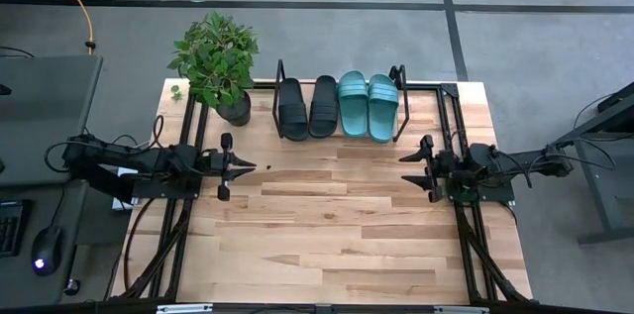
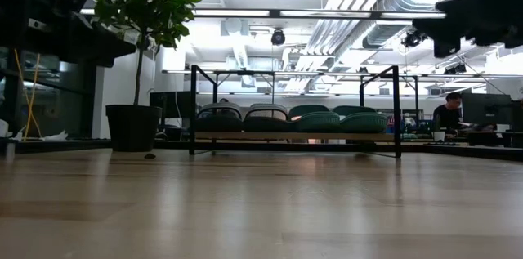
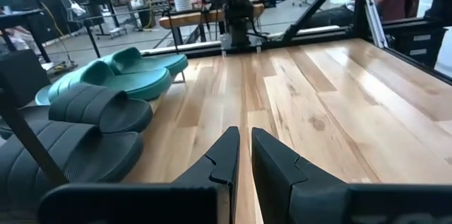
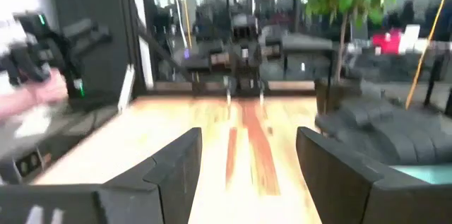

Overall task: Pick and place slides into the shelf
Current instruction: Return to Home Position

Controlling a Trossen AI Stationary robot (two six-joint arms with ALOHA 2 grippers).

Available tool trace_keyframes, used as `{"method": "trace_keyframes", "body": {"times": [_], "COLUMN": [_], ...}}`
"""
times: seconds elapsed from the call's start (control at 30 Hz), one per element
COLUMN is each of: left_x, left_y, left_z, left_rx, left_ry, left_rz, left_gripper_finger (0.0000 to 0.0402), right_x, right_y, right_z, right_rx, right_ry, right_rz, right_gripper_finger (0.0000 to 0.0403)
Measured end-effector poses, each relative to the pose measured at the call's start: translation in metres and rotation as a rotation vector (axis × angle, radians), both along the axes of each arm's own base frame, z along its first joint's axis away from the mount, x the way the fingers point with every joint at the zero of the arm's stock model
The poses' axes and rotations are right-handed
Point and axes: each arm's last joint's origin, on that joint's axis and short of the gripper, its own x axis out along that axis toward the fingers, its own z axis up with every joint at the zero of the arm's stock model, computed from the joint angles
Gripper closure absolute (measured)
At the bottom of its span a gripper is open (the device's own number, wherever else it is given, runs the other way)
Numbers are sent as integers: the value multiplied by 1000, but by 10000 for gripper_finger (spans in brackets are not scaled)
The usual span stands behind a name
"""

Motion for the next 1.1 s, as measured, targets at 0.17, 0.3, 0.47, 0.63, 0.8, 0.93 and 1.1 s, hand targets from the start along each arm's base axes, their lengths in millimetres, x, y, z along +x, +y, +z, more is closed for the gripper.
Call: {"method": "trace_keyframes", "body": {"times": [0.17,0.3,0.47,0.63,0.8,0.93,1.1], "left_x": [0,-1,-1,-1,-1,-1,-1], "left_y": [0,0,0,0,0,0,0], "left_z": [-2,-5,-6,-6,-6,-6,-6], "left_rx": [-1,-1,0,0,5,8,8], "left_ry": [17,49,59,59,65,69,69], "left_rz": [-4,-3,-2,0,0,-1,-1], "left_gripper_finger": [373,373,373,373,373,373,373], "right_x": [-1,-1,-1,-1,-1,-1,-1], "right_y": [0,0,0,0,0,0,0], "right_z": [-1,-3,-3,-4,-4,-4,-4], "right_rx": [-3,-6,-7,-12,-15,-15,-25], "right_ry": [67,93,98,99,101,102,103], "right_rz": [2,2,3,5,8,9,8], "right_gripper_finger": [180,180,180,180,180,180,180]}}
